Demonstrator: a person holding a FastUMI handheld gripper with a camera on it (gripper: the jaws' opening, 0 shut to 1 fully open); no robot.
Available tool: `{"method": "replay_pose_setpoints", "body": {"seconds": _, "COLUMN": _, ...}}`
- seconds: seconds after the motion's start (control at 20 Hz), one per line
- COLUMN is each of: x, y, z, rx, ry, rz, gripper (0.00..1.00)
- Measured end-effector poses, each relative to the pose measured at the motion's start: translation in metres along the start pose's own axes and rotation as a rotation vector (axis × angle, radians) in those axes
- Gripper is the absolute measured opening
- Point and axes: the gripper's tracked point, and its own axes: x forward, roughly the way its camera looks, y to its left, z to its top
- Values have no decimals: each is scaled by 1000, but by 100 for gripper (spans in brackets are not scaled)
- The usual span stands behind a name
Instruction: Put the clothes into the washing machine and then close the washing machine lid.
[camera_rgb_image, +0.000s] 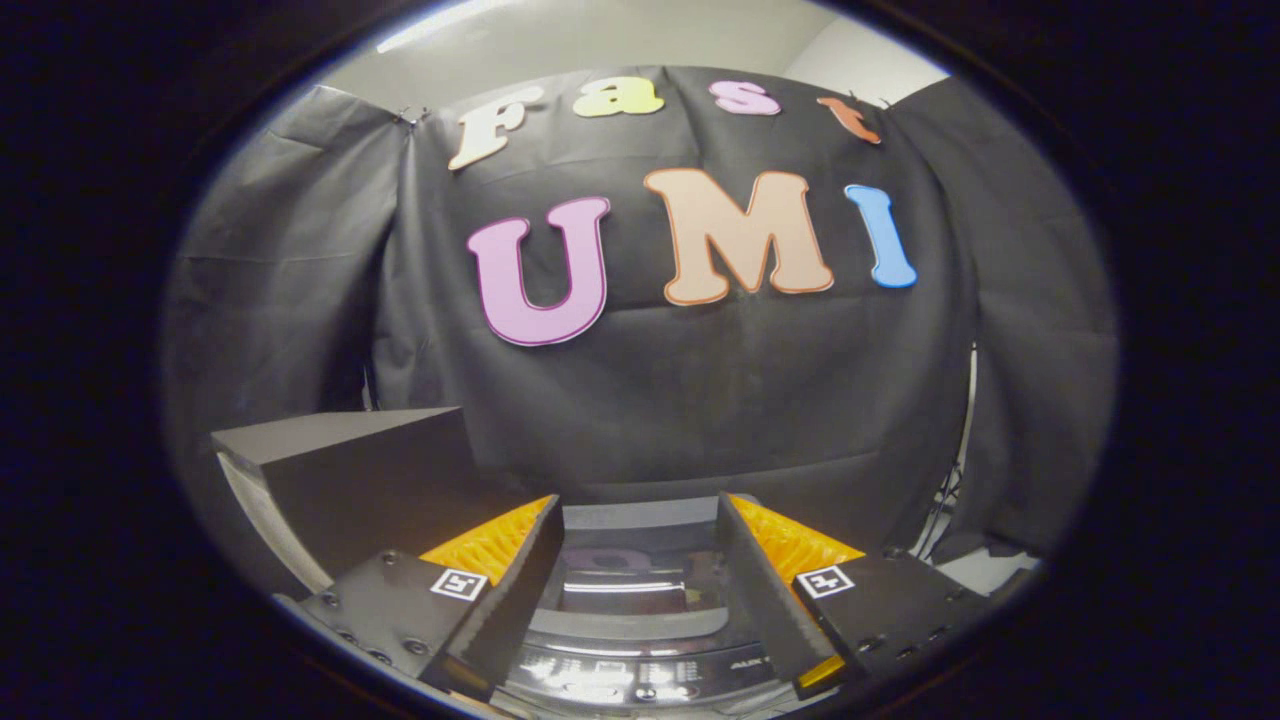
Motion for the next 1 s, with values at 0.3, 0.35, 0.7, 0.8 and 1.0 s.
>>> {"method": "replay_pose_setpoints", "body": {"seconds": 0.3, "x": -74, "y": -36, "z": -17, "rx": -141, "ry": -69, "rz": -23, "gripper": 96}}
{"method": "replay_pose_setpoints", "body": {"seconds": 0.35, "x": -86, "y": -39, "z": -22, "rx": -155, "ry": -80, "rz": -21, "gripper": 96}}
{"method": "replay_pose_setpoints", "body": {"seconds": 0.7, "x": -148, "y": -54, "z": -85, "rx": -148, "ry": -16, "rz": -10, "gripper": 96}}
{"method": "replay_pose_setpoints", "body": {"seconds": 0.8, "x": -161, "y": -50, "z": -99, "rx": -120, "ry": 5, "rz": 7, "gripper": 96}}
{"method": "replay_pose_setpoints", "body": {"seconds": 1.0, "x": -183, "y": -37, "z": -115, "rx": -99, "ry": -13, "rz": 57, "gripper": 96}}
